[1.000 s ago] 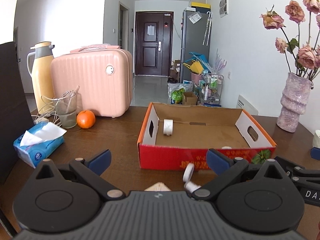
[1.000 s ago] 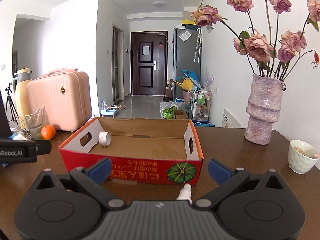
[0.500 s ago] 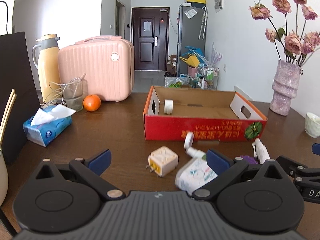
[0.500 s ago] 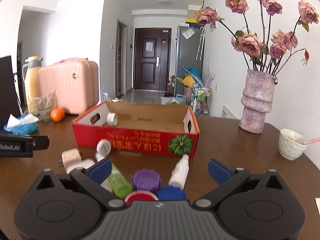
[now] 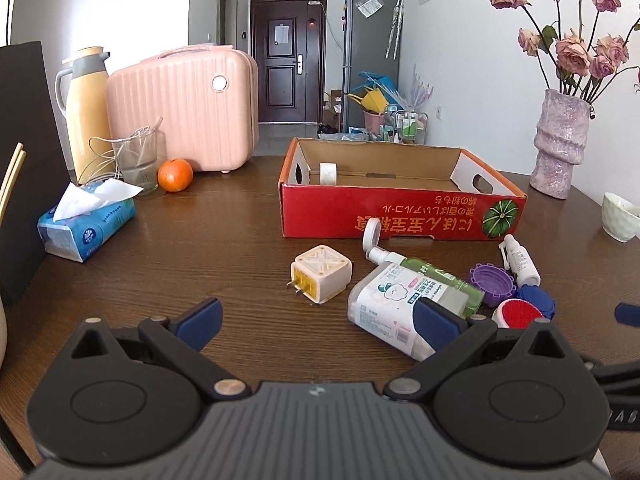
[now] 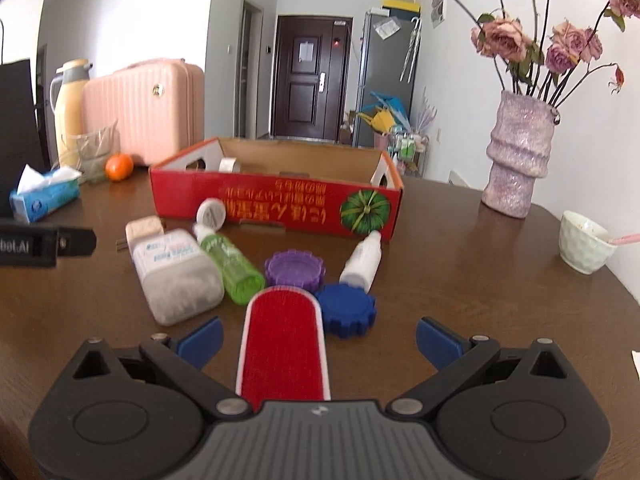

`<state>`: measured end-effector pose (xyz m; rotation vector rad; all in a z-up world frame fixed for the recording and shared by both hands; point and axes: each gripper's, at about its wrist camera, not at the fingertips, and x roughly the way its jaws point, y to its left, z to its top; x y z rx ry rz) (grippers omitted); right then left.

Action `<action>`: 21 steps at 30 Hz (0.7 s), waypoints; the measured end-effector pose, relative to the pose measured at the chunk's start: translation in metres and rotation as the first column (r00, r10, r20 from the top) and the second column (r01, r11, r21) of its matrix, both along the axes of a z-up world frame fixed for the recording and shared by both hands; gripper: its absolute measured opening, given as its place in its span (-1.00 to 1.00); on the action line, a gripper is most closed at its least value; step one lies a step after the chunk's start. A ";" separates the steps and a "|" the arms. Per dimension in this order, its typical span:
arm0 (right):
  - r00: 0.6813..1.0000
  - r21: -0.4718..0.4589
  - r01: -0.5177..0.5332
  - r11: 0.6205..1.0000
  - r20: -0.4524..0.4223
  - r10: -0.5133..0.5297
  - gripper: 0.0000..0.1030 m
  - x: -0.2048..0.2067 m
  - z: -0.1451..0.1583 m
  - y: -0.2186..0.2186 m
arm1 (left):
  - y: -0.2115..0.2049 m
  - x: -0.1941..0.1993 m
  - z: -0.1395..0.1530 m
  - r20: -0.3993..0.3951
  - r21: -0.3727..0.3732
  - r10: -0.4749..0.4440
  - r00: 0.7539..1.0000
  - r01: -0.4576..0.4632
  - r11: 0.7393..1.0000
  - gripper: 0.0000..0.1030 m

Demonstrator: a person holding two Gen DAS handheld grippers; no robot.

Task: Organize rigid objects
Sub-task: 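Move the right tool back to the table and grasp the red lint roller, then lift the lint roller with the right tool while the left tool grasps the wet-wipe pack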

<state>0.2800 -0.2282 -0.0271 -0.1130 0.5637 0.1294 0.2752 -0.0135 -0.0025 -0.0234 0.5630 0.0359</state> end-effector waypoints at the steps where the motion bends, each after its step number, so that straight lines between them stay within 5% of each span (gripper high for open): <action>1: 1.000 -0.004 -0.004 1.000 -0.005 0.003 1.00 0.000 -0.002 0.001 | 0.001 0.000 -0.001 -0.002 -0.004 0.000 1.000 0.000 1.000 1.00; 13: 0.996 0.005 -0.003 1.000 -0.092 0.004 0.87 0.014 -0.022 0.006 | 0.002 0.001 -0.008 -0.020 -0.014 -0.015 1.000 0.015 1.000 1.00; 18: 0.989 0.067 -0.043 0.997 -0.139 0.052 0.07 0.016 -0.026 0.003 | 0.002 0.001 -0.009 -0.025 -0.015 -0.019 0.999 0.019 1.000 1.00; 21: 0.990 0.054 -0.039 0.998 -0.130 0.046 0.06 0.013 -0.026 0.005 | 0.002 0.002 -0.010 -0.032 -0.017 -0.018 0.999 0.017 1.000 1.00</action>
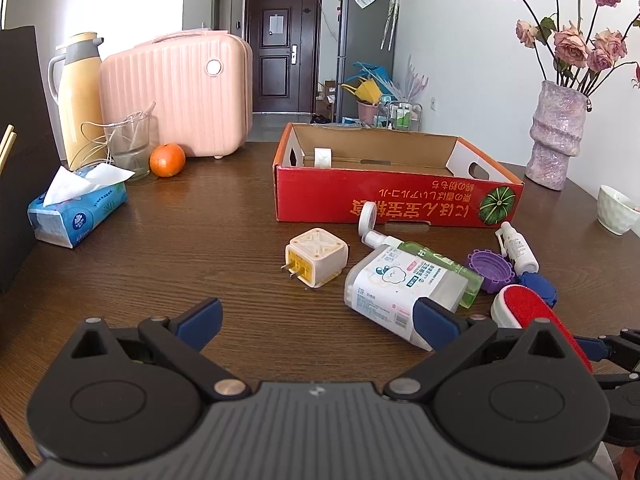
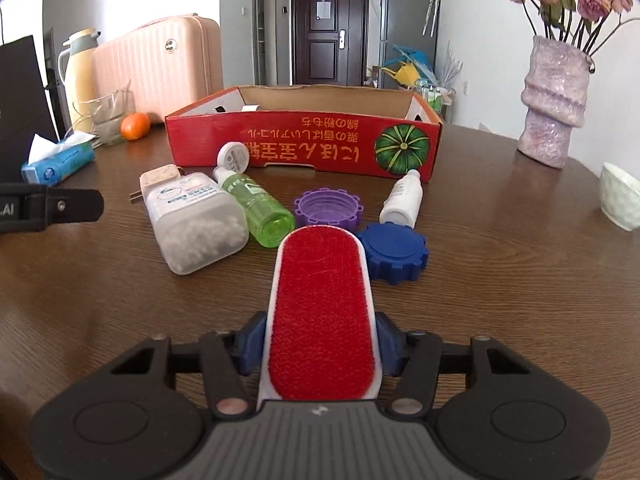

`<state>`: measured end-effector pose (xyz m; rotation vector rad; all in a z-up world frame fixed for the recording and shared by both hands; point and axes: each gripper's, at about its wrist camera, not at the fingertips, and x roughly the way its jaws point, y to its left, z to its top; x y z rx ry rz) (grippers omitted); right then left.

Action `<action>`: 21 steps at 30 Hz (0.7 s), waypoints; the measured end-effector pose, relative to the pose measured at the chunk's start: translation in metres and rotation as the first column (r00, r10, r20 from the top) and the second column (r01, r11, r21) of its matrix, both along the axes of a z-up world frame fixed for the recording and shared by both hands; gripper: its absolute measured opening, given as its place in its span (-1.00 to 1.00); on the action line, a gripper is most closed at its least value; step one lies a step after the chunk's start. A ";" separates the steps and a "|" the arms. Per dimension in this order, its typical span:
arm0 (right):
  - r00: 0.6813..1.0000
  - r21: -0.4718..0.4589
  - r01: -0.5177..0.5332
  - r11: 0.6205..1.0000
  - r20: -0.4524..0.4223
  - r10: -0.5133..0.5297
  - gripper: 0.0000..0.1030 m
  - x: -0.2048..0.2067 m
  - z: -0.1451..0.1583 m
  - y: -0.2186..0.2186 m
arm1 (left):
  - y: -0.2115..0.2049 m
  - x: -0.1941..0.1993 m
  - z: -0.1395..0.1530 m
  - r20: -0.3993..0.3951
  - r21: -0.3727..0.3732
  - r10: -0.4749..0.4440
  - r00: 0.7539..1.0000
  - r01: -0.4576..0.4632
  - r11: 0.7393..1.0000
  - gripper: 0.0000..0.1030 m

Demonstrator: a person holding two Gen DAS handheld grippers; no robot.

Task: Organize rigid objects
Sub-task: 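Lift the lint roller with the right tool while the left tool grasps the wet-wipe pack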

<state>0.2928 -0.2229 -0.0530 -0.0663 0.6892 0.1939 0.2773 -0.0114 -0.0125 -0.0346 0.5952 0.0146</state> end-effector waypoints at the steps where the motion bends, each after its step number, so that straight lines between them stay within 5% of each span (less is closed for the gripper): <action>1: 1.000 0.004 0.001 1.000 0.003 -0.001 0.06 -0.001 0.000 -0.001 | 0.000 0.000 0.000 0.000 -0.001 0.000 1.000 0.000 1.000 1.00; 21: 0.990 0.085 0.019 0.996 0.138 -0.031 0.06 -0.015 0.029 -0.014 | -0.002 0.004 0.003 -0.013 0.012 -0.002 1.000 0.003 1.000 1.00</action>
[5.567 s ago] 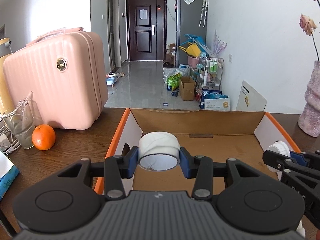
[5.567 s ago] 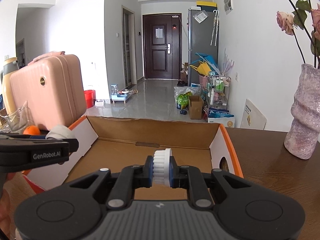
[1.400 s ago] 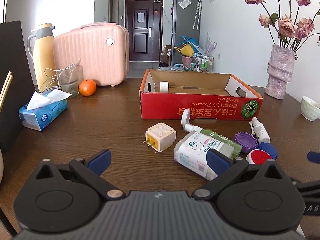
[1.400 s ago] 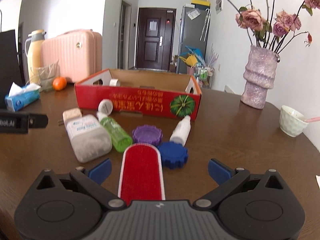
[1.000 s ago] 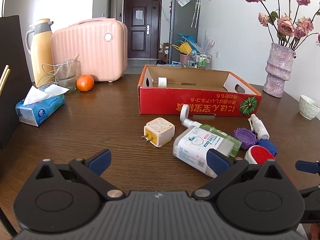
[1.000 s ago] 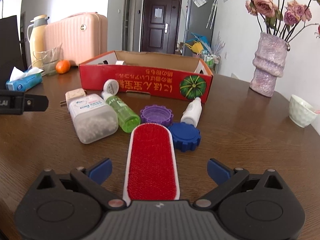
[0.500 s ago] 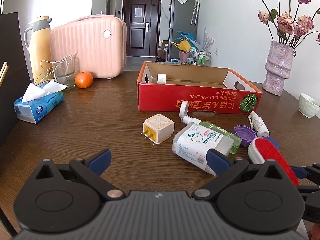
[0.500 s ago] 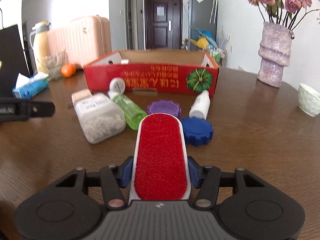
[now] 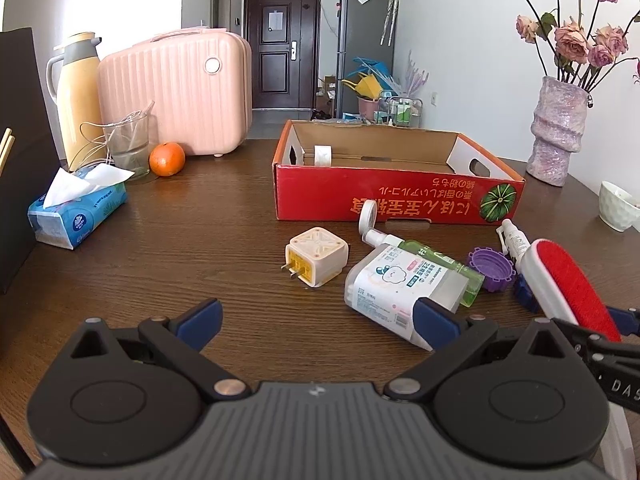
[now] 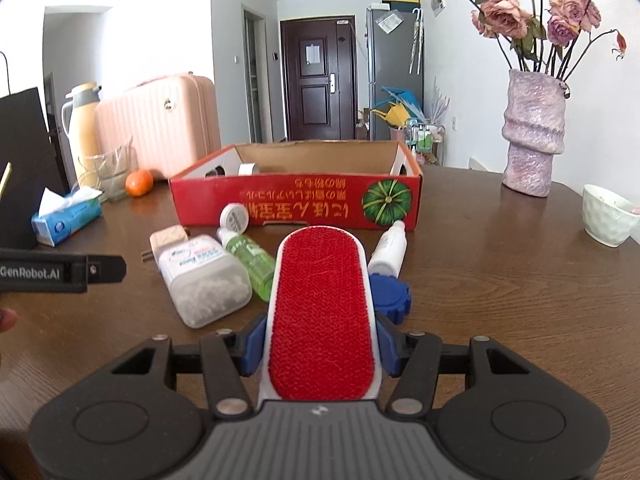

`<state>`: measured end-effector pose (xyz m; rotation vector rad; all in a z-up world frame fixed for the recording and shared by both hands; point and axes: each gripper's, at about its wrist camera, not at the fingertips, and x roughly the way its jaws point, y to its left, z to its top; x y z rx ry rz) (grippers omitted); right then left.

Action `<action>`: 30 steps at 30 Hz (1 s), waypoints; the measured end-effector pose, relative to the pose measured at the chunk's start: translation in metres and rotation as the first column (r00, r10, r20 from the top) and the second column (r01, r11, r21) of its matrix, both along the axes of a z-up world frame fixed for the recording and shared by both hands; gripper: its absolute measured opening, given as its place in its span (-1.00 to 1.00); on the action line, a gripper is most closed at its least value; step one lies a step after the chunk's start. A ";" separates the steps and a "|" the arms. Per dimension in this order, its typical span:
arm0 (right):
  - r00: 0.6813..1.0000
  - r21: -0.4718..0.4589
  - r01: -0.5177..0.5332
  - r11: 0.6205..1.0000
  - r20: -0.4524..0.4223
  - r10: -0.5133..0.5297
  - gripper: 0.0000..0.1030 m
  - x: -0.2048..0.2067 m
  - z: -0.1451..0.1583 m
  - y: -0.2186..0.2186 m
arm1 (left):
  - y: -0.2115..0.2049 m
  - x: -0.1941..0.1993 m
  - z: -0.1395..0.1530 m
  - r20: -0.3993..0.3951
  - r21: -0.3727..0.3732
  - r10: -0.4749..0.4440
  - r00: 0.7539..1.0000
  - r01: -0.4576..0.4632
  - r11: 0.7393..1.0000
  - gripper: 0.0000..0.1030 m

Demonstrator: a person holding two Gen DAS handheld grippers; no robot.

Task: Organize rigid objects
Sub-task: 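Lift the lint roller with the right tool while the left tool grasps the wet-wipe pack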

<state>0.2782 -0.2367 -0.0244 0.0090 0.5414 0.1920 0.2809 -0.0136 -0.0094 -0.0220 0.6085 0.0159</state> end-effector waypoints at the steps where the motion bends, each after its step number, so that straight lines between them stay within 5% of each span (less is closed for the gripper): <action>1: 1.000 0.002 0.002 1.000 0.003 -0.002 0.06 0.000 0.001 -0.001 | 0.000 0.001 0.001 -0.001 0.002 -0.002 1.000 0.002 1.000 1.00; 18: 0.999 0.017 0.035 0.999 0.039 -0.035 0.06 0.010 0.015 -0.013 | -0.020 0.023 0.014 0.002 0.102 -0.094 0.996 0.093 0.990 1.00; 30: 0.998 0.030 0.055 0.998 0.031 -0.056 0.06 0.021 0.012 -0.018 | -0.035 0.062 -0.009 -0.068 0.099 -0.240 0.968 0.246 0.964 1.00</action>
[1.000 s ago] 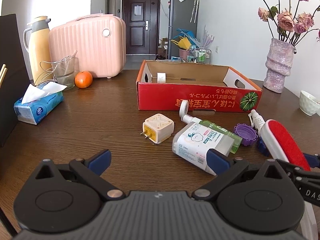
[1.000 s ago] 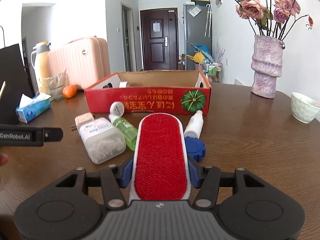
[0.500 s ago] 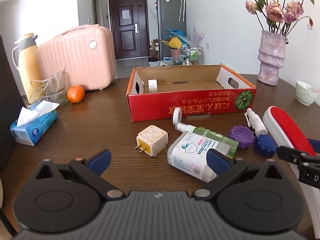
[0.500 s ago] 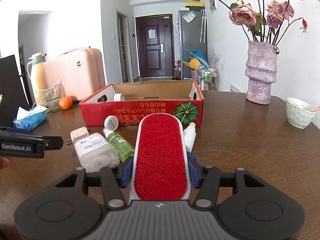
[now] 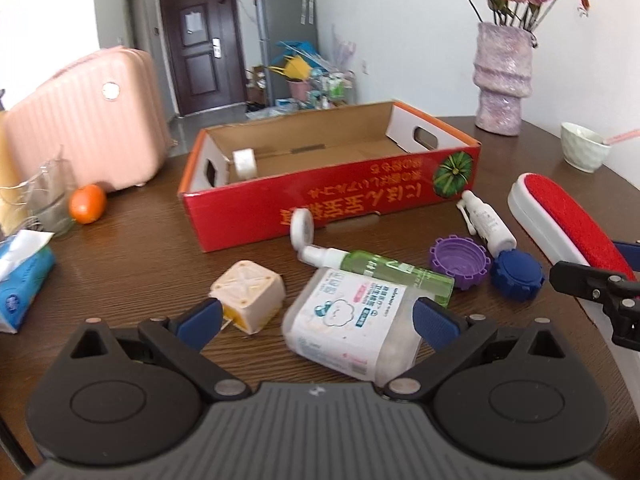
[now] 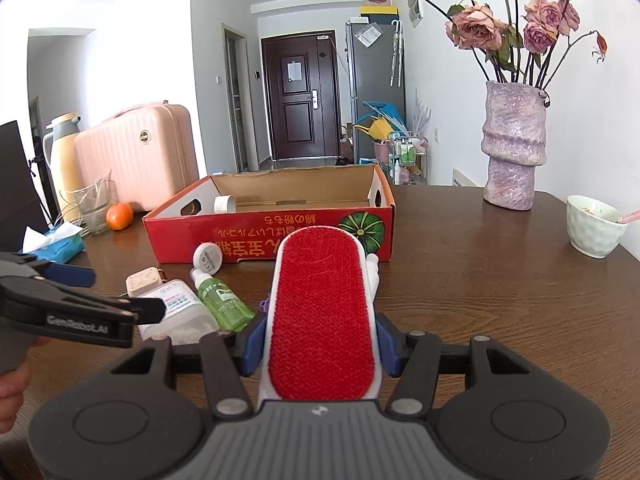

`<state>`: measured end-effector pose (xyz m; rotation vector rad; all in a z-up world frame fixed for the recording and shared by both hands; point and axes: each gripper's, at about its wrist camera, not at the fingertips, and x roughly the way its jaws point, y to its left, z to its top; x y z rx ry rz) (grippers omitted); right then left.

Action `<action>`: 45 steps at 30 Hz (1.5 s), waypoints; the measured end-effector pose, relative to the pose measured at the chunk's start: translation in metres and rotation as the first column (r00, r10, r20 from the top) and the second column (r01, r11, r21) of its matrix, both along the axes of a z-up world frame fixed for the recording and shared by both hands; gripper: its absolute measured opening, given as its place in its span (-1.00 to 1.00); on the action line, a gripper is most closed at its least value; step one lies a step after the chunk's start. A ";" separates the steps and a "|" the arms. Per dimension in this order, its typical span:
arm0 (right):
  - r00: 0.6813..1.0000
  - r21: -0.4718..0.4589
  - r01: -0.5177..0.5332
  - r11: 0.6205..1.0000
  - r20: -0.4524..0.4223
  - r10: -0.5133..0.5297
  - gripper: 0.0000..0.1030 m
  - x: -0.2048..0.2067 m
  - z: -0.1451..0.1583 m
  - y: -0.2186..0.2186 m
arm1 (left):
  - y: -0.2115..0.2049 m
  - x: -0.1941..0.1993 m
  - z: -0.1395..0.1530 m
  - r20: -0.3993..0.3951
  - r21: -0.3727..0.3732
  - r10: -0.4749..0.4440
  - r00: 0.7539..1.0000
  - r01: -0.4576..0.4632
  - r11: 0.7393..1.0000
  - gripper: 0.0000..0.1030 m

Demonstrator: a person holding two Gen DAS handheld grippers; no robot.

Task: Organize rigid objects
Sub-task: 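Lift the lint roller with the right tool while the left tool grasps the wet-wipe pack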

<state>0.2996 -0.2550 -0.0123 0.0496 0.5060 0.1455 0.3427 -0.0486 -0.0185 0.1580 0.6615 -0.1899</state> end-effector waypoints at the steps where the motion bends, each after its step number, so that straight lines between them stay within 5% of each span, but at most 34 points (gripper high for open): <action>1: 1.000 0.001 0.001 1.000 -0.002 -0.001 0.06 0.001 -0.001 0.000 | -0.001 0.002 -0.002 -0.007 -0.003 -0.016 1.000 0.016 1.000 1.00; 13: 1.000 0.011 0.010 1.000 -0.016 -0.010 0.06 0.005 -0.007 -0.001 | -0.006 0.020 -0.019 -0.051 -0.033 -0.125 0.991 0.123 0.992 1.00; 24: 1.000 0.004 0.008 1.000 -0.029 -0.007 0.06 0.009 -0.012 0.001 | -0.006 0.027 -0.031 -0.085 -0.047 -0.123 0.989 0.119 0.992 1.00; 34: 1.000 0.006 0.000 1.000 -0.020 0.000 0.06 0.008 -0.013 0.002 | -0.013 0.012 -0.028 -0.011 -0.034 -0.119 0.993 0.118 0.992 0.64; 45: 1.000 0.012 -0.007 1.000 -0.006 0.007 0.06 0.004 -0.011 0.001 | -0.012 -0.009 -0.017 0.061 -0.039 -0.073 0.995 0.076 0.996 0.60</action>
